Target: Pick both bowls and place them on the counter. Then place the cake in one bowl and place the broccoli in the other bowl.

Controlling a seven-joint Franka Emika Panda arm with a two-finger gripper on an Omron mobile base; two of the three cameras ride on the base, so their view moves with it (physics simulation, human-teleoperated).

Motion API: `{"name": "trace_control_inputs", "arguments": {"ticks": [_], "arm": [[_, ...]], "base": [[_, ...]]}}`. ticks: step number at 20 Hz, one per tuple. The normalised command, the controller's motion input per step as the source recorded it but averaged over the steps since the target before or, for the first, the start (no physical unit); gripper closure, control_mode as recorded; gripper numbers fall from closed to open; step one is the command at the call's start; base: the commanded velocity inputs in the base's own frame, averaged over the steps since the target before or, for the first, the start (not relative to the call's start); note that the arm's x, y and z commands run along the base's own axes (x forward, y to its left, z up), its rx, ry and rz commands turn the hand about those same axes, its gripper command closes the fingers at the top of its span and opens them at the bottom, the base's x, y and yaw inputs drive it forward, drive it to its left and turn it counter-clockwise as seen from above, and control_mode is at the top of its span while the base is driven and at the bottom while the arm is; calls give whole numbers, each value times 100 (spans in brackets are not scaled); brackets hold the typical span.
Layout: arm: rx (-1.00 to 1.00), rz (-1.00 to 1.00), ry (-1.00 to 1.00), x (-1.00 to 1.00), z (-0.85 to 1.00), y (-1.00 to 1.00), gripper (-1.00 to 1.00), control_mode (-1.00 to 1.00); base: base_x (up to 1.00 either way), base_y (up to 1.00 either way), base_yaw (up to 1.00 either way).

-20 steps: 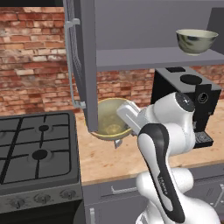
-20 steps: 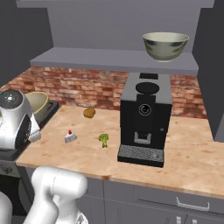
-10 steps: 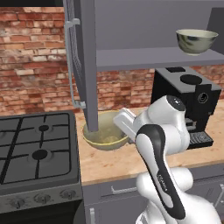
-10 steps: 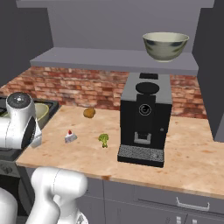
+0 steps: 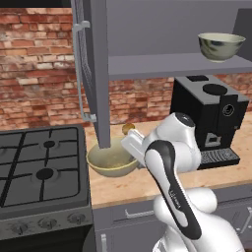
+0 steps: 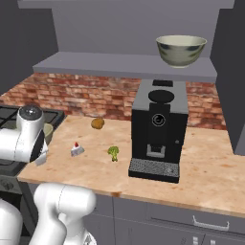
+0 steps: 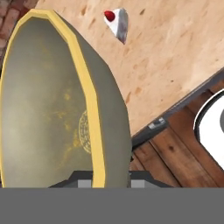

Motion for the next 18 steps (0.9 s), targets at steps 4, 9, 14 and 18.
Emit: {"name": "trace_control_inputs", "arguments": {"ticks": [4,9,14,18], "arm": [[0,1,1,14,-22,12,100,-100],[0,0,5,18,-26,3,100,-100],[0,0,4,27,-34,6,100,-100],[0,0,1,26,-32,7,100,-100]], "base": [[0,0,0],[0,0,0],[0,0,0],[0,0,0]]}}
